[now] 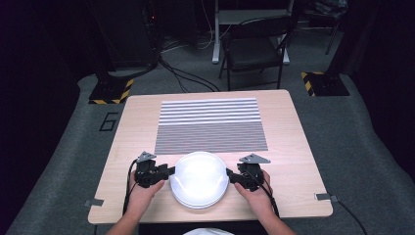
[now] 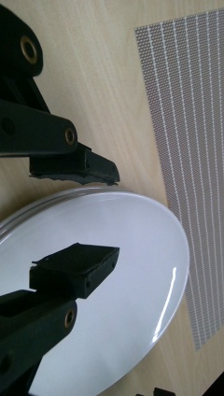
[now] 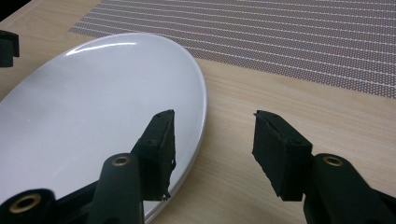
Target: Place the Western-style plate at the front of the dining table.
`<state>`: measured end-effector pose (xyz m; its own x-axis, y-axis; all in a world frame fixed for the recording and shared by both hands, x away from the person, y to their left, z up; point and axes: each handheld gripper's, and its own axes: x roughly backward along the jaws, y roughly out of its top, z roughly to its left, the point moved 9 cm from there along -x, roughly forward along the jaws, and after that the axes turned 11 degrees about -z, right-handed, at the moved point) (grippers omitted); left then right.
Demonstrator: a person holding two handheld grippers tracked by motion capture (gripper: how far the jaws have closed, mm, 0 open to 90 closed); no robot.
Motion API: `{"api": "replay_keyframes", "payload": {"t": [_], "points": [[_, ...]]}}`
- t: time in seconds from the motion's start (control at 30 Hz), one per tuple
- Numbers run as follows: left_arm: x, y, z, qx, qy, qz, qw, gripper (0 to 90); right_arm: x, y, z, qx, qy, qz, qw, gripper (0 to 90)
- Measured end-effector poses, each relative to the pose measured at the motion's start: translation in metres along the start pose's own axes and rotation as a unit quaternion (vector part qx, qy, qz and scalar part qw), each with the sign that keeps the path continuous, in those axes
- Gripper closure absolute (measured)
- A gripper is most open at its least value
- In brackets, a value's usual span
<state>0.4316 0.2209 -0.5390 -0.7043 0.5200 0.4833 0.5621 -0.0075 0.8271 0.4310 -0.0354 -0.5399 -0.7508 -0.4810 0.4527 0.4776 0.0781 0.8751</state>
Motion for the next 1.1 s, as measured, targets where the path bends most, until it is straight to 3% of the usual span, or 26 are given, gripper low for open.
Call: {"api": "replay_keyframes", "payload": {"t": [0.27,0.53,0.9,1.0,1.1], "points": [[-0.0038,-0.0064,-0.0008,0.006,-0.006,0.002,1.0000,57.5,-0.0047,-0.0073,0.0023,-0.003,0.002,0.011,0.9999,48.2],[-0.0059,-0.0087,-0.0003,0.034,-0.024,0.006,0.9991,57.2,-0.0066,-0.0083,0.0016,-0.005,0.005,0.012,0.9999,47.3],[-0.0089,-0.0086,-0.0072,0.047,-0.045,0.011,0.9979,57.8,-0.0057,-0.0078,-0.0001,-0.023,0.007,0.010,0.9997,46.5],[-0.0093,-0.0085,-0.0070,0.046,-0.044,0.011,0.9979,58.3,-0.0059,-0.0086,-0.0005,-0.021,0.006,0.011,0.9997,46.4],[-0.0078,-0.0073,-0.0015,0.045,-0.029,0.008,0.9985,57.9,-0.0056,-0.0086,-0.0004,-0.022,0.006,0.010,0.9997,46.3]]}}
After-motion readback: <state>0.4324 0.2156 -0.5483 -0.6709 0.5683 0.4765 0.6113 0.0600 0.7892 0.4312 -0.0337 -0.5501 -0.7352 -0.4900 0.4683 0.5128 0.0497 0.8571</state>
